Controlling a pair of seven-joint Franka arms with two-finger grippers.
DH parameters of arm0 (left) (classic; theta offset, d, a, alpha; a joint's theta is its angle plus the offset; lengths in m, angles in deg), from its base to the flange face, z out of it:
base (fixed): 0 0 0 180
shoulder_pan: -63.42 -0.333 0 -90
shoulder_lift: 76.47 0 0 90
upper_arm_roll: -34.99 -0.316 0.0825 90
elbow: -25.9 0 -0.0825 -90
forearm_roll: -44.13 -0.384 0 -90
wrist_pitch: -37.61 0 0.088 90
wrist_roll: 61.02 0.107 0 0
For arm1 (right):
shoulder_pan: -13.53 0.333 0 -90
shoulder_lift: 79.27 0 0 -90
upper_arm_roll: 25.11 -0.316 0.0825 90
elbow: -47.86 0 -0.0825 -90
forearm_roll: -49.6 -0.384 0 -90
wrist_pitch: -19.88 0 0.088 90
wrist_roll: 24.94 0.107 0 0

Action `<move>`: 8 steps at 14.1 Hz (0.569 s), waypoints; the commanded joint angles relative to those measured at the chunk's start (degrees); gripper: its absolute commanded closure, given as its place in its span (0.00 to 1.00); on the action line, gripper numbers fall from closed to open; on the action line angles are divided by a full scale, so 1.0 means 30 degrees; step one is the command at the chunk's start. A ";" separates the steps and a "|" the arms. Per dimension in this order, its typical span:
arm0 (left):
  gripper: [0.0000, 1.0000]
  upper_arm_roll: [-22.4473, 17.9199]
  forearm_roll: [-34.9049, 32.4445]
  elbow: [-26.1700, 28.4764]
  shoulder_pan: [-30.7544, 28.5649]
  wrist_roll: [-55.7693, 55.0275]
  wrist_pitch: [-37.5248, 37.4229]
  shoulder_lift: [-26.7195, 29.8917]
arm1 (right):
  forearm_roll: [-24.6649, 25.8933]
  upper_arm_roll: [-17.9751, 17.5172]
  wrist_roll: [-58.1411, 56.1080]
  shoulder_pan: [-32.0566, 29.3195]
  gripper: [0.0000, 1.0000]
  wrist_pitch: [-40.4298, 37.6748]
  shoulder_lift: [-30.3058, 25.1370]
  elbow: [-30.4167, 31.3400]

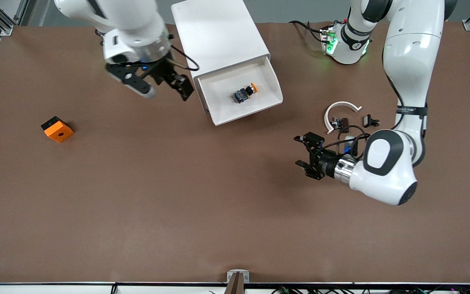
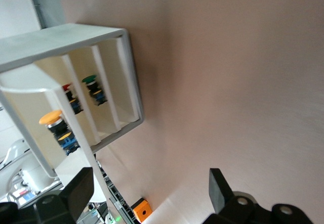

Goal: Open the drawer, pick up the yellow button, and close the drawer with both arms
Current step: 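Reach the right gripper into the drawer while the left gripper withdraws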

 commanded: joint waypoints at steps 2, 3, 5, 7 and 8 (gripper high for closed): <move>0.00 -0.2520 -0.0175 -0.0700 0.0329 0.4572 0.0931 0.0011 | -0.0413 0.0237 0.3279 0.1867 0.00 0.0130 0.1767 -0.0690; 0.00 -0.2904 -0.0204 -0.0642 0.0329 0.5865 0.1431 0.0187 | -0.0822 0.0237 0.3778 0.2015 0.00 0.0597 0.2032 -0.0691; 0.00 -0.3113 -0.1921 -0.0641 0.0299 0.8180 0.1552 0.0218 | -0.1440 0.0237 0.4105 0.2423 0.00 0.1098 0.2705 -0.0720; 0.00 -0.3084 -0.4556 -0.0641 0.0591 1.1455 0.1611 0.0276 | -0.1412 0.0237 0.4164 0.2807 0.00 0.1740 0.3641 -0.1040; 0.00 -0.2968 -0.6107 -0.0612 0.0622 1.4055 0.1698 0.0682 | -0.1470 0.0237 0.4164 0.2865 0.00 0.2034 0.4052 -0.1129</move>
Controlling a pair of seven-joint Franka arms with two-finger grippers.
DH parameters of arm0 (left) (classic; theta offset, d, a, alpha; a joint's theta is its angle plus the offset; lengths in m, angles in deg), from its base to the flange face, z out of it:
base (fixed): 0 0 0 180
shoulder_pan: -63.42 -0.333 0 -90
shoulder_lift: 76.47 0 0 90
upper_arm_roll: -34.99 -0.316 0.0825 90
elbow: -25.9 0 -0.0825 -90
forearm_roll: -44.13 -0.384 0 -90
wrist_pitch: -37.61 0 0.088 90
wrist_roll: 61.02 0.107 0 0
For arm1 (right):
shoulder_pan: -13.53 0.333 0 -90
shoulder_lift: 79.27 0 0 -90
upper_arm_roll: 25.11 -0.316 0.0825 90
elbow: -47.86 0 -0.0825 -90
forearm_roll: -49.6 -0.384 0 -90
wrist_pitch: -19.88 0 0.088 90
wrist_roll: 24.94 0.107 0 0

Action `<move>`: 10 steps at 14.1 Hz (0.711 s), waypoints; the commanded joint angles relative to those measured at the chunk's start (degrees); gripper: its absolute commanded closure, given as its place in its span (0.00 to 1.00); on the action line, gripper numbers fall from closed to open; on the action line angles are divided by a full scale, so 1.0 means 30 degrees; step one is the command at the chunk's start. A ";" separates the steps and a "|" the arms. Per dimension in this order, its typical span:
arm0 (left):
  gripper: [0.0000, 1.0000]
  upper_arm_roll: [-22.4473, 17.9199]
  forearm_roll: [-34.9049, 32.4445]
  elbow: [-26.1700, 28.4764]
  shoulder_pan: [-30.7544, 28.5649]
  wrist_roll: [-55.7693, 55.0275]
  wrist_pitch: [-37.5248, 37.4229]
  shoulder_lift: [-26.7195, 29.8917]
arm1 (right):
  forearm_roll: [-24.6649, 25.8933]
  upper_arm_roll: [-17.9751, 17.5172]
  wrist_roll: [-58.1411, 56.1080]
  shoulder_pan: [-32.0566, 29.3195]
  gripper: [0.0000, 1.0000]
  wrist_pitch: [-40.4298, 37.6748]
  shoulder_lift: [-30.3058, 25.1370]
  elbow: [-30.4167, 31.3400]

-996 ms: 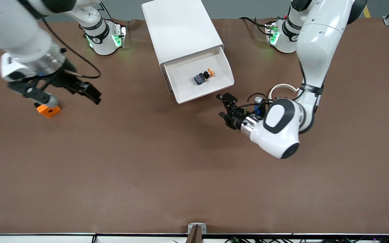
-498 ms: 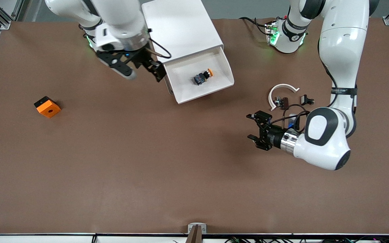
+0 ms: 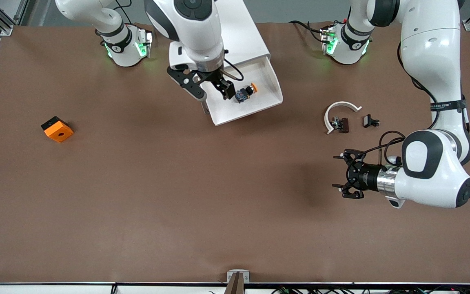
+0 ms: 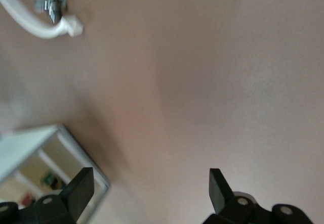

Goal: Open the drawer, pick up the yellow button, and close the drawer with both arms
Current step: 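Reach the right gripper into the drawer while the left gripper withdraws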

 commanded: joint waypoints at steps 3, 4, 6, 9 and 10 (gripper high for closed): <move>0.00 -0.0007 -0.4372 0.0138 0.0361 0.9249 0.0282 0.1586 | -0.0244 0.0247 0.0920 0.1258 0.00 0.1141 0.2034 -0.1025; 0.00 -0.0007 -0.5101 0.0167 0.0448 1.0629 0.0311 0.1937 | -0.0244 0.0218 0.1418 0.1317 0.00 0.1580 0.2269 -0.1025; 0.00 0.0051 -0.6830 0.0313 0.1119 1.2653 0.0340 0.2611 | -0.0244 0.0217 0.1918 0.1639 0.00 0.1876 0.2563 -0.1025; 0.00 0.0168 -0.7101 0.0896 0.1269 1.5817 0.0747 0.3607 | -0.0303 0.0247 0.2448 0.2399 0.00 0.1848 0.2740 -0.0996; 0.00 0.0168 -0.7130 0.1712 0.1356 1.6698 0.1447 0.4219 | -0.0332 0.0247 0.2535 0.2518 0.00 0.1848 0.2740 -0.0996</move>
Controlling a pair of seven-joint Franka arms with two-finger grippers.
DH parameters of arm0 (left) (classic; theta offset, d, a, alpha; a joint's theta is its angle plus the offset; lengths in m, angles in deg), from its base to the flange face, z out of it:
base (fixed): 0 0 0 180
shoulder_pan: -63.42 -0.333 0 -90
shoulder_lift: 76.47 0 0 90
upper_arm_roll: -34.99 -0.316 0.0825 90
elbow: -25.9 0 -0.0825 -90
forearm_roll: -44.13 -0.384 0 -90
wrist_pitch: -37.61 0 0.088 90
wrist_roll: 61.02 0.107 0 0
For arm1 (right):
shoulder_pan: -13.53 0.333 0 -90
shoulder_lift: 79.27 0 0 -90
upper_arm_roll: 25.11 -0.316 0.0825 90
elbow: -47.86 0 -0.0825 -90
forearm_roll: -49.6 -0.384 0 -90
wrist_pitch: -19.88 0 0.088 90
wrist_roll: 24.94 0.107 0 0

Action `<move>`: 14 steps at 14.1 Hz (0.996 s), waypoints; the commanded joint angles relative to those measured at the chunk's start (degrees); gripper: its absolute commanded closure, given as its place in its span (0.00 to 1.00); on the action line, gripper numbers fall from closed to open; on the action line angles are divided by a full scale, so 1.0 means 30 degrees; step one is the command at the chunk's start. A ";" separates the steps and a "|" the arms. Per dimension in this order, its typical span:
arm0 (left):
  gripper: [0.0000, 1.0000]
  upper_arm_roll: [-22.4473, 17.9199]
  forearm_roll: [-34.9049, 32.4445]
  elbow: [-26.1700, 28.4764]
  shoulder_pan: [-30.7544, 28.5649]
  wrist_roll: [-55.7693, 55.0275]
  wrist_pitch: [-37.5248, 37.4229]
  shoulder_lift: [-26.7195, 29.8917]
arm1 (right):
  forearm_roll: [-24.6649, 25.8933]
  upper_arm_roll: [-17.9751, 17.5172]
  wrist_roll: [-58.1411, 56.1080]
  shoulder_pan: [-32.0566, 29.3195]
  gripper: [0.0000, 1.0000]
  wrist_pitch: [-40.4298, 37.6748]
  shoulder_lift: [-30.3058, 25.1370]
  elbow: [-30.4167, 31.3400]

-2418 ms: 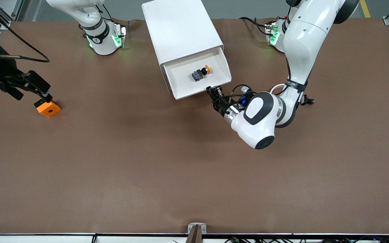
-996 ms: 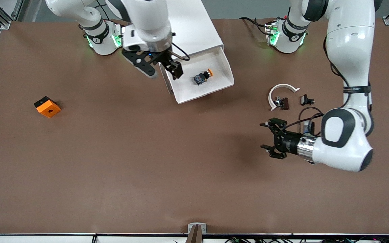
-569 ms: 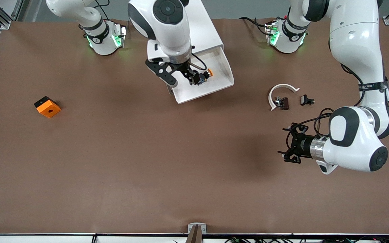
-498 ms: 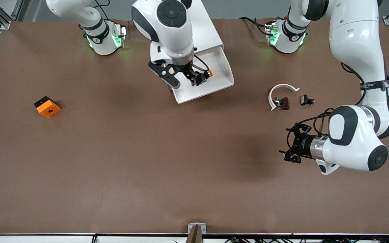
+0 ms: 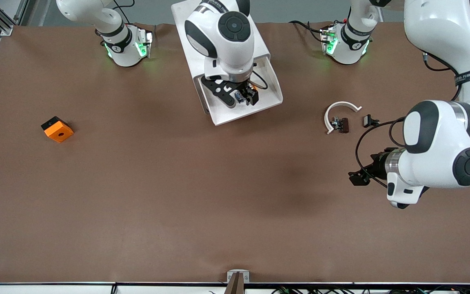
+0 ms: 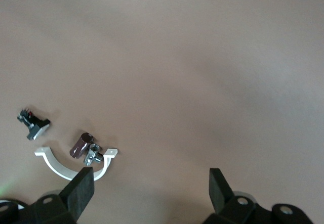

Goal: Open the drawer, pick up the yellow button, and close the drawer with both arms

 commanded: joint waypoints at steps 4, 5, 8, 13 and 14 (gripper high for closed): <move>0.00 0.0115 -0.1917 0.5979 0.1566 0.2674 0.4392 0.3750 | -0.0214 0.0239 0.1080 0.0559 0.00 -0.0166 0.0778 -0.0510; 0.00 0.0144 -0.2564 0.6890 0.2094 0.2734 0.5068 0.4163 | -0.0156 0.0239 0.1341 0.0559 0.00 -0.0166 0.0867 -0.0509; 0.00 0.0145 -0.2659 0.8593 0.2831 0.2588 0.6681 0.4663 | -0.0155 0.0268 0.1636 0.0501 0.00 -0.0195 0.0927 -0.0509; 0.00 0.1371 -0.2659 1.0267 0.2832 0.1597 0.7683 0.5601 | -0.0155 0.0268 0.1608 0.0559 0.61 -0.0166 0.1131 -0.0539; 0.00 0.1520 -0.2659 1.0732 0.2831 0.1505 0.7798 0.5951 | -0.0155 0.0268 0.1608 0.0559 0.70 -0.0166 0.1131 -0.0539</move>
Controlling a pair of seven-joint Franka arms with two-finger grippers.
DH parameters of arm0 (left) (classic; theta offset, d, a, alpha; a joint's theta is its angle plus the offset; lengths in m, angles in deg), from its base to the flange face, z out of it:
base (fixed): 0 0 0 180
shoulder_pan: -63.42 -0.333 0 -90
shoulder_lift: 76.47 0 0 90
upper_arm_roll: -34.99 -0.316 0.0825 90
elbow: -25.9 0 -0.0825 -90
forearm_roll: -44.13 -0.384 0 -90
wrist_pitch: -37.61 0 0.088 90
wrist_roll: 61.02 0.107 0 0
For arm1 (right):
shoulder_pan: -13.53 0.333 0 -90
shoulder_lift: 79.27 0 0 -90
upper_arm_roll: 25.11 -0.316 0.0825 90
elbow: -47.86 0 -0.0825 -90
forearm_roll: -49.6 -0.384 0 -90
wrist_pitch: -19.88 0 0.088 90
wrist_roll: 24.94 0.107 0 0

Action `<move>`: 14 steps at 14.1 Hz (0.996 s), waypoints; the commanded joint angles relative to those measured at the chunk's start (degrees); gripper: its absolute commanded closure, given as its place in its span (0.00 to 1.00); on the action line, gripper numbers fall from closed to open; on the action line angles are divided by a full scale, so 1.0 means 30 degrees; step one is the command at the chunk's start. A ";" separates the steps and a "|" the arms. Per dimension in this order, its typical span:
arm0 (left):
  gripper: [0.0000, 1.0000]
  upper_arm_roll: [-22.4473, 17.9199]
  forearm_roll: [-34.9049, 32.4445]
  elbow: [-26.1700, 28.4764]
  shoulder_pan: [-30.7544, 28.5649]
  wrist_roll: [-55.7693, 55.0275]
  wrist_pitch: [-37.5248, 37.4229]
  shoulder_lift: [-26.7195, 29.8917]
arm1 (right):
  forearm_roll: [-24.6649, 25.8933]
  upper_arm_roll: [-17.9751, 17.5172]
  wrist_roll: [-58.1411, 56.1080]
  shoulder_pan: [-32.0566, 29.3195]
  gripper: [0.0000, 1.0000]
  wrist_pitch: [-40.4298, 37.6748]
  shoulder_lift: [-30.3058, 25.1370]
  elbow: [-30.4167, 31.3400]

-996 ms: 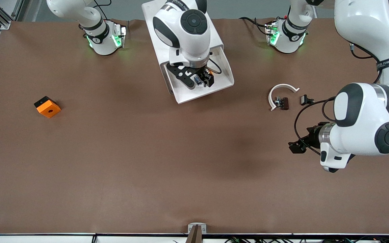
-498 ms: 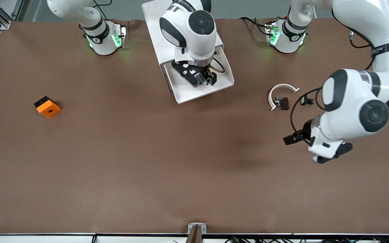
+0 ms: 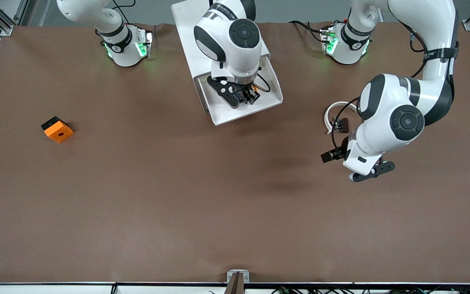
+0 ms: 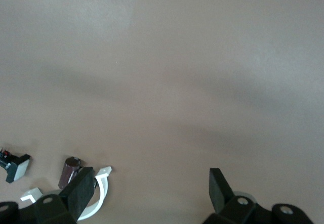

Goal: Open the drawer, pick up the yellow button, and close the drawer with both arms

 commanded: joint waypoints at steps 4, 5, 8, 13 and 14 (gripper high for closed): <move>0.00 0.1454 -0.0439 0.2031 -0.0024 -0.0752 0.0593 0.1632 | -0.0097 0.0093 0.0246 0.0095 0.83 -0.0211 0.0294 -0.0607; 0.00 0.1834 -0.0439 0.2236 -0.0081 -0.0840 0.0565 0.1923 | -0.0126 0.0122 0.0188 -0.0079 0.83 -0.0385 0.0236 -0.1014; 0.00 0.2713 -0.0264 0.3028 -0.0053 -0.1161 0.0564 0.2715 | -0.0214 0.0152 -0.0163 -0.1335 0.83 -0.3860 0.0118 -0.3702; 0.00 0.4998 -0.0117 0.2913 0.0006 -0.3909 0.1763 0.1899 | -0.0214 0.0209 -0.6209 -0.3999 0.82 -0.8639 -0.1078 -0.5061; 0.00 0.5437 -0.0117 0.2825 0.0035 -0.4845 0.2143 0.1577 | -0.0156 0.0210 -0.8056 -0.4790 0.82 -0.9490 -0.1489 -0.5032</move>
